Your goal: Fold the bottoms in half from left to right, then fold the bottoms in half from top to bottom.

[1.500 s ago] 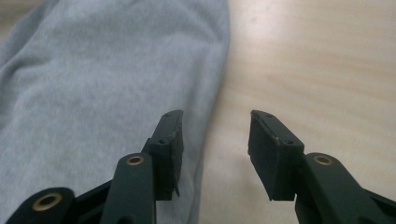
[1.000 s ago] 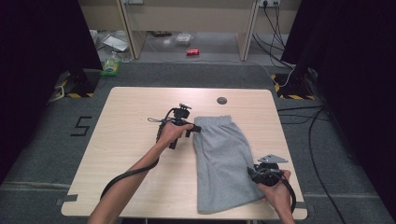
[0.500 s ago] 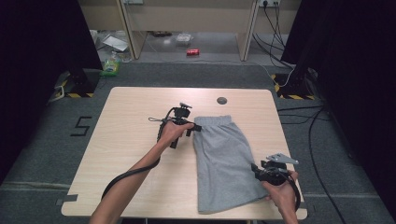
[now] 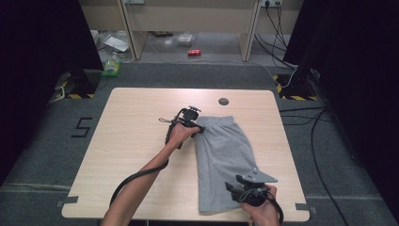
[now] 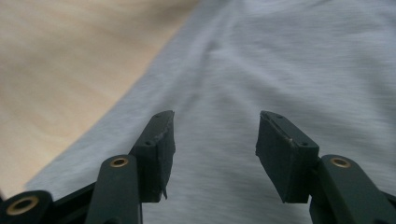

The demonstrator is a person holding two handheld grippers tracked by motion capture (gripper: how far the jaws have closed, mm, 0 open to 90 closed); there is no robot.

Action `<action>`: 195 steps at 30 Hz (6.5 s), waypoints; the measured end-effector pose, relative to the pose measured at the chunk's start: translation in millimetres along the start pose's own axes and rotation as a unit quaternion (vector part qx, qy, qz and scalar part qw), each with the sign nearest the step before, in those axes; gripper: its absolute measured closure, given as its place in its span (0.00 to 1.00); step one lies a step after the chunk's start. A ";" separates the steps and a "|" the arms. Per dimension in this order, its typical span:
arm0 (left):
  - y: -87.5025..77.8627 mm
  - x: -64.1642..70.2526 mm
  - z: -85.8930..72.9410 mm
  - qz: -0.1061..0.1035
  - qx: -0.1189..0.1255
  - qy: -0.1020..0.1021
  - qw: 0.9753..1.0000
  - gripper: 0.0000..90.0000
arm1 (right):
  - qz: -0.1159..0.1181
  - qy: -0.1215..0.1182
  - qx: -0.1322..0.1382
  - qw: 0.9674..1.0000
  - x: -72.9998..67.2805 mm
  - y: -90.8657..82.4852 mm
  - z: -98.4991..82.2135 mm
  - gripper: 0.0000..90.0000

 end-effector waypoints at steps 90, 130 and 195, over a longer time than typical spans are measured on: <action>-34.0 -100.1 -40.0 0.043 -0.004 -0.006 0.999 0.72 | 0.095 -0.167 -0.049 0.980 -175.3 115.7 32.9 0.65; -33.7 -99.8 -39.8 0.046 -0.004 -0.015 0.999 0.72 | -0.014 -0.011 0.003 1.000 14.1 97.6 130.5 0.49; -33.8 -99.7 -39.5 0.046 -0.007 -0.016 0.999 0.72 | -0.031 0.076 -0.028 0.996 87.0 165.5 187.8 0.39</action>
Point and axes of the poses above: each handheld gripper's, and its own axes: y roughly forward along the jaws, z roughly out of its top, x roughly to its right, the point moved 8 cm from there along y, roughly forward along the jaws, and after that the axes turned 6 degrees about -x, right-handed, at the moved point
